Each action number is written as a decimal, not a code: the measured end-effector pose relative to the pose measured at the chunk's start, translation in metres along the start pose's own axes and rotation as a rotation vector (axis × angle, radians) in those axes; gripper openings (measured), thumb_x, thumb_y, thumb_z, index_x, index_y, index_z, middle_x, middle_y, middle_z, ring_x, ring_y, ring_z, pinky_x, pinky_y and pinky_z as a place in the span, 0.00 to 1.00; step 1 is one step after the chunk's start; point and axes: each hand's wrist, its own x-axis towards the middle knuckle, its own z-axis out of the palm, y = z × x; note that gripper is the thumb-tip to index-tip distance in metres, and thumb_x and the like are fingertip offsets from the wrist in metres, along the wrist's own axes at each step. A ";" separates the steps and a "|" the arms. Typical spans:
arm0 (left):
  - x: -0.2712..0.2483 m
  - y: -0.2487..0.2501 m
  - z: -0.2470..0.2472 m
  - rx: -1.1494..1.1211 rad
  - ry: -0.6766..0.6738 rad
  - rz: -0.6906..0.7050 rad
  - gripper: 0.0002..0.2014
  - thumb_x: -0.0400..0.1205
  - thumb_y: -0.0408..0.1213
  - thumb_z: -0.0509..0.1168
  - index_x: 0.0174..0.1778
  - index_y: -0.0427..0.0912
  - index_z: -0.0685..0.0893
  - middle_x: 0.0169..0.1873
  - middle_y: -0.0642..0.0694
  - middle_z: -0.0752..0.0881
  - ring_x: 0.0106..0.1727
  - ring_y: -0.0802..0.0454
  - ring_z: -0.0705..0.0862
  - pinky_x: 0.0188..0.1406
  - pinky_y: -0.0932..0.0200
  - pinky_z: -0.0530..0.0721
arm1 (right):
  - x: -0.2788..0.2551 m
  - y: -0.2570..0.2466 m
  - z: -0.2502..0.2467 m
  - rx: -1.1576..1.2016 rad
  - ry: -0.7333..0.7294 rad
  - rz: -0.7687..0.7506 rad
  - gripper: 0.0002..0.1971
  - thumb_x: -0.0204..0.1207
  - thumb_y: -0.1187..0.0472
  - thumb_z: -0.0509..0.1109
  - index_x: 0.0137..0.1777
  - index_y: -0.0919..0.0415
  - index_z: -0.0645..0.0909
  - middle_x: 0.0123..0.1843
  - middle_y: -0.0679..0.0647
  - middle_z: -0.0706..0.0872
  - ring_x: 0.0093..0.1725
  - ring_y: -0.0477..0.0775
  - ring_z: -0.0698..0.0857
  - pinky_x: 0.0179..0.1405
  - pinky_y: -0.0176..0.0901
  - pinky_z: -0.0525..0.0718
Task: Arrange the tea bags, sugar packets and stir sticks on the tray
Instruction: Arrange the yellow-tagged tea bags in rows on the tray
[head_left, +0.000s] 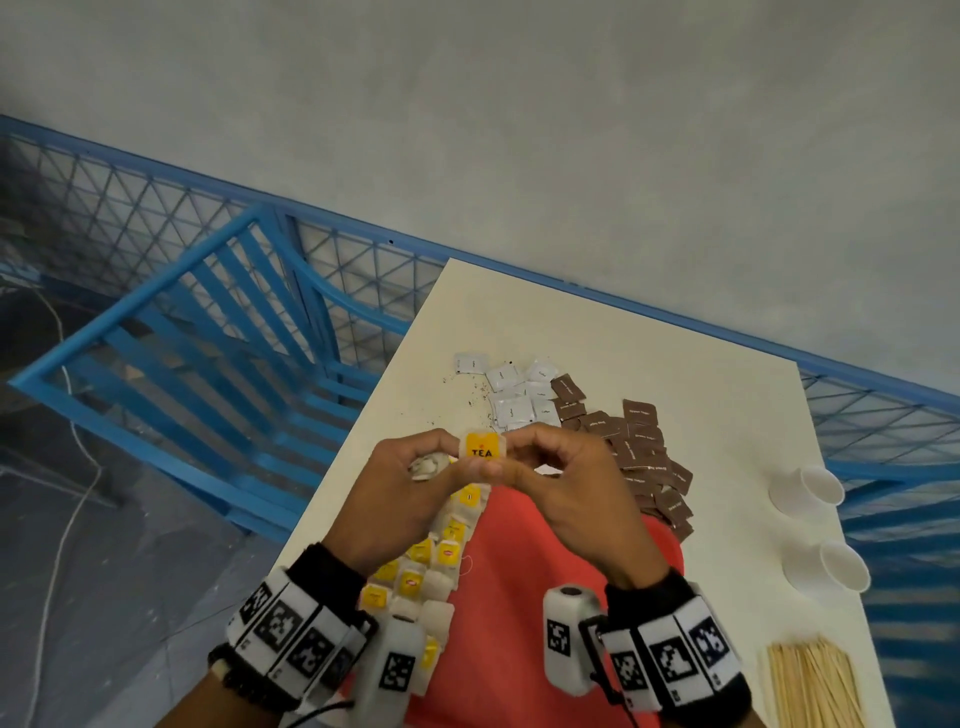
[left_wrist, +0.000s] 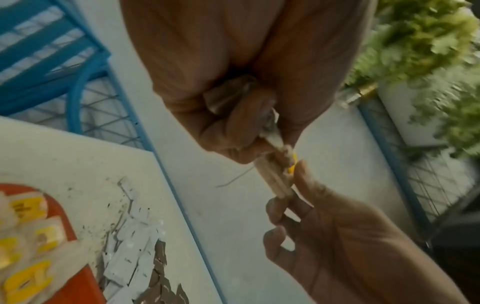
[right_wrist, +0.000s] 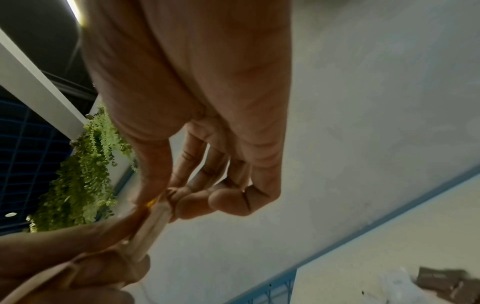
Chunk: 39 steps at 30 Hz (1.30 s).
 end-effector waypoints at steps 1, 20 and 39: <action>0.001 -0.002 -0.004 -0.035 0.002 -0.044 0.08 0.77 0.45 0.73 0.38 0.44 0.87 0.17 0.48 0.74 0.17 0.50 0.67 0.17 0.66 0.65 | 0.002 0.002 0.006 0.009 -0.006 -0.001 0.04 0.73 0.59 0.80 0.45 0.58 0.90 0.38 0.53 0.91 0.38 0.54 0.86 0.43 0.43 0.84; -0.042 -0.090 -0.070 -0.112 0.122 -0.501 0.16 0.85 0.45 0.65 0.48 0.32 0.86 0.18 0.48 0.75 0.16 0.56 0.68 0.19 0.66 0.64 | 0.017 0.182 0.102 -0.039 0.200 0.727 0.12 0.69 0.66 0.81 0.30 0.61 0.80 0.29 0.57 0.86 0.28 0.54 0.82 0.30 0.46 0.84; -0.016 -0.072 -0.029 -0.716 -0.061 -0.649 0.20 0.79 0.49 0.74 0.57 0.36 0.86 0.37 0.41 0.78 0.27 0.52 0.80 0.12 0.65 0.74 | -0.034 0.042 0.063 -0.409 -0.223 -0.202 0.19 0.76 0.60 0.72 0.65 0.40 0.80 0.57 0.44 0.79 0.54 0.43 0.79 0.53 0.34 0.79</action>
